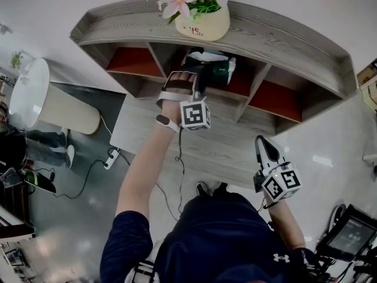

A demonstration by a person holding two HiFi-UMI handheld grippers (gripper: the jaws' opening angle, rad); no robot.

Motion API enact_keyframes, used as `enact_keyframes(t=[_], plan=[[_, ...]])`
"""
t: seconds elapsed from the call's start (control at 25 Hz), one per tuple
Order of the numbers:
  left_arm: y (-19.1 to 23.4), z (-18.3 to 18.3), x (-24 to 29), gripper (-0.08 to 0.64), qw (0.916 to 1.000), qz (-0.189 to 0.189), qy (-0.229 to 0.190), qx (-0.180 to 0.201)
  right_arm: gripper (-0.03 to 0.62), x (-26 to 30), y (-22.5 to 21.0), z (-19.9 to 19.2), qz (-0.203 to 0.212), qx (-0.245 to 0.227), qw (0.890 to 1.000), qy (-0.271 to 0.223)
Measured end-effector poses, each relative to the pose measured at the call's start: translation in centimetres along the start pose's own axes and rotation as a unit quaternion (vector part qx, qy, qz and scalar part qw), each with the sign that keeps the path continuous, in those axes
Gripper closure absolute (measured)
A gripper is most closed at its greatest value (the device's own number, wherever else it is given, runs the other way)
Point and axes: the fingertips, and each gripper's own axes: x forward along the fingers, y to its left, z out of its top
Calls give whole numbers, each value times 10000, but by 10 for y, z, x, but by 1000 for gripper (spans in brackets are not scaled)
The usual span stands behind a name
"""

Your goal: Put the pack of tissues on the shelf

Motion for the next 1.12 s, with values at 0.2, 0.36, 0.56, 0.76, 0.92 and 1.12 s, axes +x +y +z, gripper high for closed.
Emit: enact_keyframes(t=[0.2,0.36,0.56,0.76,0.92,1.12], plan=[[6,0,-9,262,9995,87,24,-291,583,-4,3,0,7,21,10000,-9],[15,1,-22,215,9989,227,-41,-397,583,-5,3,3,3,-7,10000,-66],[31,2,-47,206,9964,542,-127,-639,583,-4,5,10,7,-83,9999,-125],[49,6,-82,206,9924,926,-185,-788,583,-1,10,18,49,-134,9997,-215],[56,16,-116,206,9829,1027,-454,-1459,583,1,15,26,85,-184,9994,-284],[58,22,-155,209,9587,958,-876,-2529,583,8,25,40,192,-313,9985,-412]])
